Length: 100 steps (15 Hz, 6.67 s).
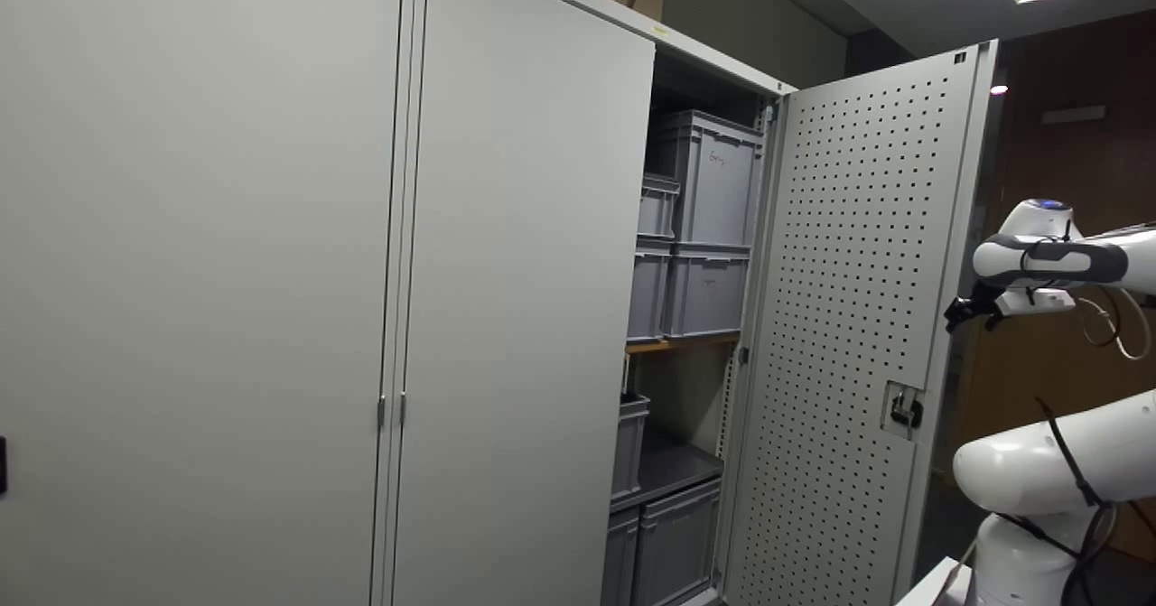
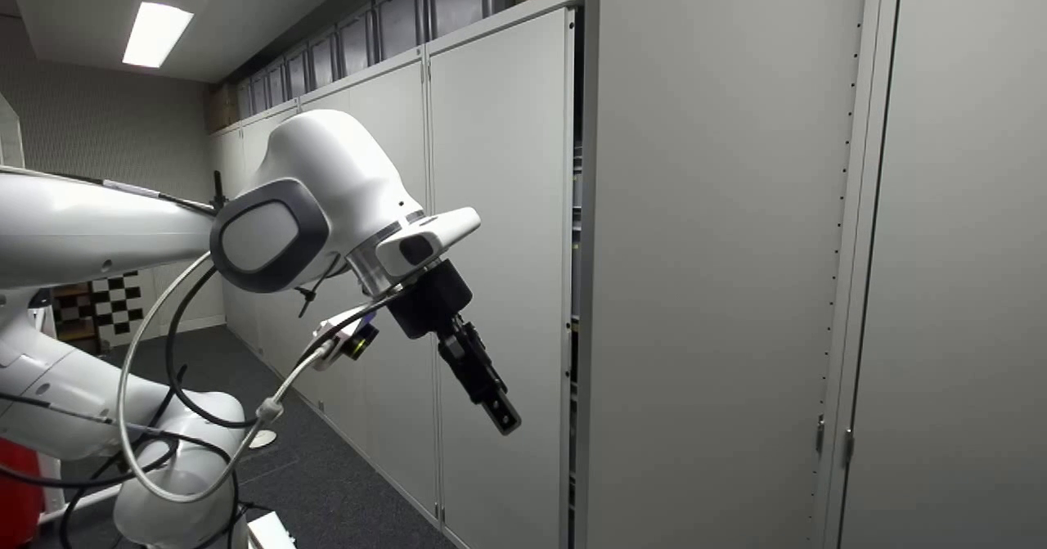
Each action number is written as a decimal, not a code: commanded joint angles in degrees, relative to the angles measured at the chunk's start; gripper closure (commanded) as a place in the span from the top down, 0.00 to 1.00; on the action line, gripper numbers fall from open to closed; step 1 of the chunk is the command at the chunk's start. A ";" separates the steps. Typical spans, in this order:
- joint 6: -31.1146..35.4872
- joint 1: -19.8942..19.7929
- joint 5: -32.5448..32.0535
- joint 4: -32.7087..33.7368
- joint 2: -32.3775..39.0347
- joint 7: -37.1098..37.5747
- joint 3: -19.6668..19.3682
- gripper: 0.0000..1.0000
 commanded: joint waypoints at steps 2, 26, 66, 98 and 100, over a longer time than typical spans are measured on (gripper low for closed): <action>2.42 -1.40 1.05 2.35 3.56 -2.98 0.46 1.00; 11.72 -1.60 5.50 5.89 9.94 -9.90 -2.39 1.00; 10.45 7.86 15.50 12.27 12.63 -20.79 -3.92 1.00; 6.36 9.81 15.58 12.08 9.49 -19.90 2.14 1.00; 6.20 10.01 15.61 12.19 9.43 -19.83 2.60 1.00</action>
